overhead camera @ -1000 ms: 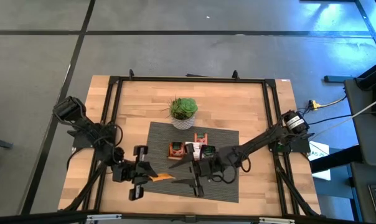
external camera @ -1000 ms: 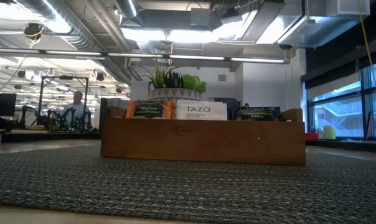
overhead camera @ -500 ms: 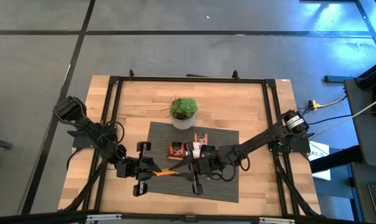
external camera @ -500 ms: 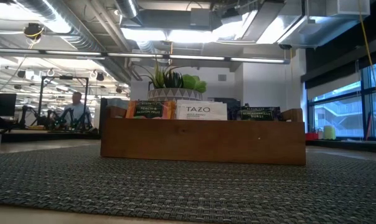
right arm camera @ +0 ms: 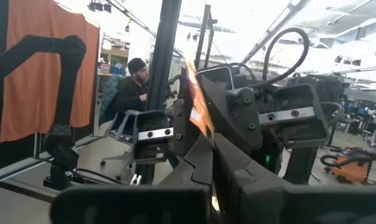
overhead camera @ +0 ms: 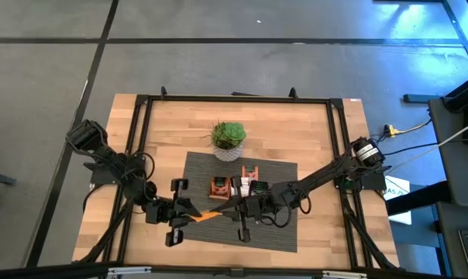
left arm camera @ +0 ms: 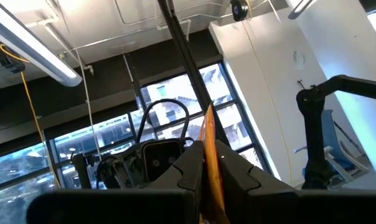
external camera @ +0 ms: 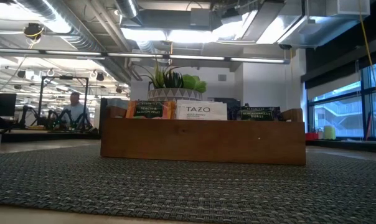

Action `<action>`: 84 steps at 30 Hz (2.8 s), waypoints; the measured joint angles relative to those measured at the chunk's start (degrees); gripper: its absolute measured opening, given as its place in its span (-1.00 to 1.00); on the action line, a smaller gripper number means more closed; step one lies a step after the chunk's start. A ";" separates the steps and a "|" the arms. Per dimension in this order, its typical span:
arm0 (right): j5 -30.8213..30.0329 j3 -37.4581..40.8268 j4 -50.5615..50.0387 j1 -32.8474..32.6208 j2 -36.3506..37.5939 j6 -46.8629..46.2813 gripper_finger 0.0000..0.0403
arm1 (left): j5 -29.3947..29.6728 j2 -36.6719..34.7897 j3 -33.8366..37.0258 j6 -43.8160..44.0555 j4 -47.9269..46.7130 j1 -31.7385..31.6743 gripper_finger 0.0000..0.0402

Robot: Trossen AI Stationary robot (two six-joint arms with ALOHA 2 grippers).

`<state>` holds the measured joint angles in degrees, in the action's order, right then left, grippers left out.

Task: Pick & Place Tea
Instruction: Put the orange tea bag into the left section of the wooden organizer

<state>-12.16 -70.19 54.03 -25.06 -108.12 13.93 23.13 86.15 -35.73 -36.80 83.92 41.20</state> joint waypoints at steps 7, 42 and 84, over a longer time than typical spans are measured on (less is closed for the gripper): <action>-0.46 0.00 -0.25 0.04 0.00 -0.20 -0.98 | 5.99 0.00 -0.02 -1.51 -0.11 2.55 -0.67; 3.50 -26.28 -92.66 11.21 -1.82 -28.56 -0.99 | 8.48 -0.85 -0.06 54.64 -40.96 13.95 -0.25; 7.24 -28.74 -98.74 12.93 -9.68 -22.12 -0.69 | -4.30 -5.20 0.02 86.99 -73.02 7.00 -0.25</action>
<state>-4.92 -98.94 -44.71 -12.13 -117.80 -8.18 18.83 80.95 -35.70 50.19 10.90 48.21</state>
